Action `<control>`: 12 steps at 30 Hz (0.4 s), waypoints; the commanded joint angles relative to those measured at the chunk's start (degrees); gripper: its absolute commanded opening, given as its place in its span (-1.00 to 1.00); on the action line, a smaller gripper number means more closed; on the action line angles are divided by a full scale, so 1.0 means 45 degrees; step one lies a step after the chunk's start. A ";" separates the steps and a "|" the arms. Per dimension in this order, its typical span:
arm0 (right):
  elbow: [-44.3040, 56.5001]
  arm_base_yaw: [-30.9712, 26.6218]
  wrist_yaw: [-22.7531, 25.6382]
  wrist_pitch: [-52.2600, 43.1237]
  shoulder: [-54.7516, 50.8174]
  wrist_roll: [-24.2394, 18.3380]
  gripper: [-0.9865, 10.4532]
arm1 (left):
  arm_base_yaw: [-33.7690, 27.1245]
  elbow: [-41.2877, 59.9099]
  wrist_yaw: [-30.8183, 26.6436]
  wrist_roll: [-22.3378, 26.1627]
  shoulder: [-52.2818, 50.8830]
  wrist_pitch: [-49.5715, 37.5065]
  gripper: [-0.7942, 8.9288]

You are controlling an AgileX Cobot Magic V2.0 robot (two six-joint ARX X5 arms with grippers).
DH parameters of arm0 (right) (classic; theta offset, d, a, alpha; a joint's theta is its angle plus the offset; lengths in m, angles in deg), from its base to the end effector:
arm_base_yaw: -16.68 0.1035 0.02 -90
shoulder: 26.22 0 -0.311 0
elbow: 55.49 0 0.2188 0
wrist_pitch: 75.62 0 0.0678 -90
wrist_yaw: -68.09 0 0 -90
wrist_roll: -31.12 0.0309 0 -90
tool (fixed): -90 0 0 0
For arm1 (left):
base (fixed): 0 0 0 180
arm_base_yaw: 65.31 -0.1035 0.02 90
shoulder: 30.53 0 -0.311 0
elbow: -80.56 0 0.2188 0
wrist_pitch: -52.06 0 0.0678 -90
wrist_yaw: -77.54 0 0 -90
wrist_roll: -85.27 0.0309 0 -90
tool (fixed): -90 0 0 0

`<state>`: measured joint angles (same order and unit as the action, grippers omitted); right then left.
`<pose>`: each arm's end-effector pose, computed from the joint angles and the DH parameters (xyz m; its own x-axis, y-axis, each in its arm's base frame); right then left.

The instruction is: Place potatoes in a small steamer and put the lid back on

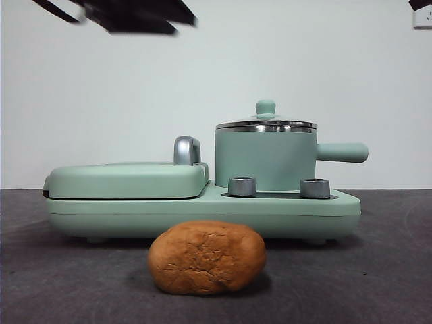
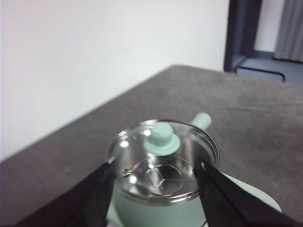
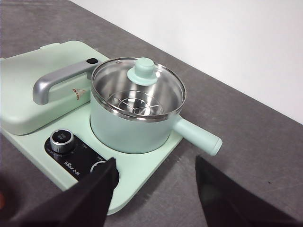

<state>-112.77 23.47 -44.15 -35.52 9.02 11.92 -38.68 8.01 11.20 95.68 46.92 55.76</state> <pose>0.0586 0.0188 0.3352 0.8291 0.4799 -0.2869 -0.5420 0.8158 -0.2019 0.2317 -0.1301 0.3740 0.6297 -0.7647 -0.1370 0.7768 0.6183 0.1196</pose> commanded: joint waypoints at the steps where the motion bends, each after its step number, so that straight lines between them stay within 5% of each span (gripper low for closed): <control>1: -0.0194 0.0102 0.0049 -0.0126 0.0058 0.0170 -0.36 | 0.0369 -0.1229 -0.0078 -0.0092 0.1579 -0.0151 -0.28; 12: -0.0194 0.0379 0.0151 -0.0136 0.0063 0.0170 -0.36 | 0.1384 -0.5255 -0.0073 -0.0078 0.6130 -0.0155 -0.28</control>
<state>-112.77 24.93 -43.71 -35.55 9.05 11.92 -33.04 -13.70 10.96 95.55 72.79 55.72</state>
